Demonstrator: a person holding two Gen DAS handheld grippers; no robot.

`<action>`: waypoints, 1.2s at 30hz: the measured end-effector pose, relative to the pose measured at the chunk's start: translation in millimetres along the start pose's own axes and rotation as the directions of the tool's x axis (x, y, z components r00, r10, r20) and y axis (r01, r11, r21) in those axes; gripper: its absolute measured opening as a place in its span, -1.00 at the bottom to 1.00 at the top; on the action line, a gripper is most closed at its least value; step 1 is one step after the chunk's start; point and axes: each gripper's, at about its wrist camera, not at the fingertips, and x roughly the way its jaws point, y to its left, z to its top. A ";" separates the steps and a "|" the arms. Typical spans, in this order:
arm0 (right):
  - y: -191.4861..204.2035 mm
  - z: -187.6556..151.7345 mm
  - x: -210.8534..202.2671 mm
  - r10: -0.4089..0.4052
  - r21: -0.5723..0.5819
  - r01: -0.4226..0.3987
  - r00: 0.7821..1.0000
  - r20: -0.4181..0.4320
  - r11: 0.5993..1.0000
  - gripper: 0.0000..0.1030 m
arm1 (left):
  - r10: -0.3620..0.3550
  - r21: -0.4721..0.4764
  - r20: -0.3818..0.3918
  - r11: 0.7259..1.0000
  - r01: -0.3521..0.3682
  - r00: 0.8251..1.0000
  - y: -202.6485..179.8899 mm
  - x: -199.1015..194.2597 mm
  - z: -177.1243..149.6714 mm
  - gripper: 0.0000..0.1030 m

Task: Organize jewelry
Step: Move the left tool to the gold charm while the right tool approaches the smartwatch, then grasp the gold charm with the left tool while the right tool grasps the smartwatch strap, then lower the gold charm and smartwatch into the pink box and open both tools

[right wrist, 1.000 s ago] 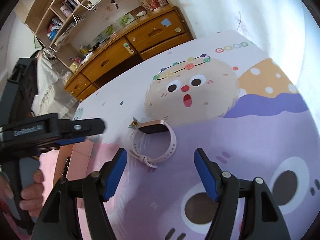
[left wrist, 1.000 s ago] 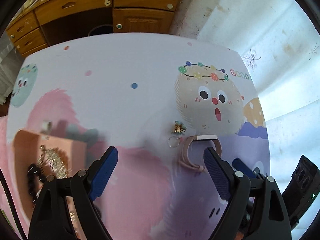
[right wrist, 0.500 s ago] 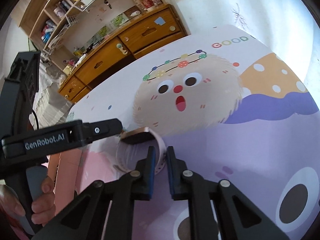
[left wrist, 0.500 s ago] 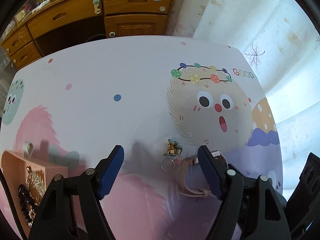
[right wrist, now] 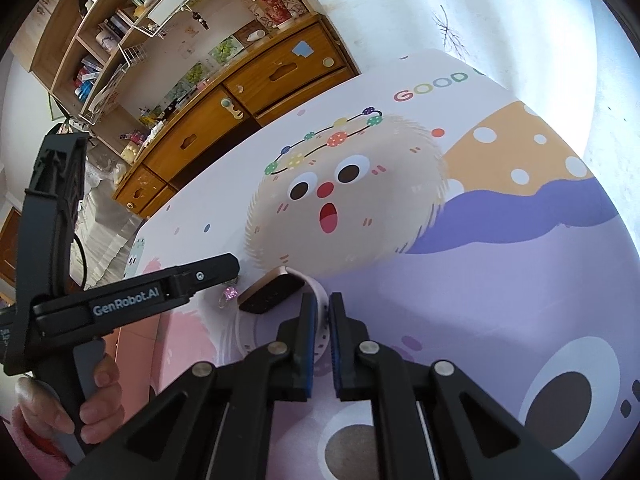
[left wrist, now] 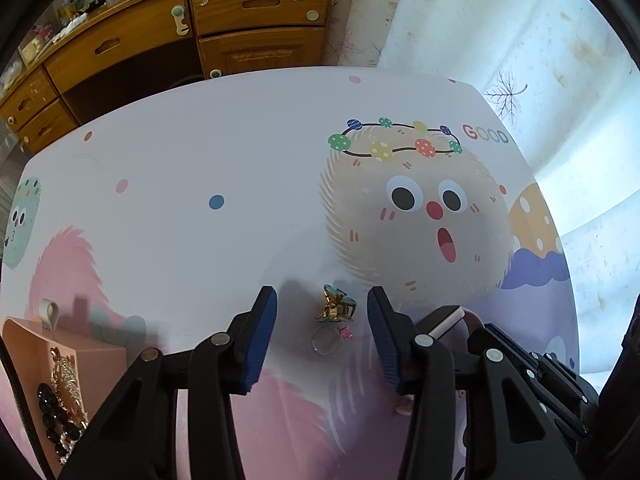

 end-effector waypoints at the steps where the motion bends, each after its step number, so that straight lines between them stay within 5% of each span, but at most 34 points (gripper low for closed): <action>1: 0.2 1.2 0.1 0.003 -0.001 -0.003 1.000 0.001 1.000 -0.88 | 0.001 0.003 -0.001 1.000 -0.001 1.000 0.2 0.1 0.0 -0.24; 7: -0.6 2.0 -2.6 0.027 0.009 -0.027 1.000 0.005 1.000 -0.88 | 0.007 0.016 -0.017 1.000 -0.006 1.000 -4.6 6.0 -1.7 -0.61; 20: 8.3 6.2 -21.8 0.076 -0.005 -0.076 0.995 0.060 0.997 -0.88 | 0.003 0.023 0.047 1.000 -0.004 0.999 -8.6 -19.9 -4.8 -0.61; 36: 68.1 11.6 -57.7 0.196 -0.080 -0.183 0.962 0.189 0.980 -0.88 | 0.010 0.016 0.194 1.000 -0.013 0.981 34.7 -122.1 -15.0 -0.61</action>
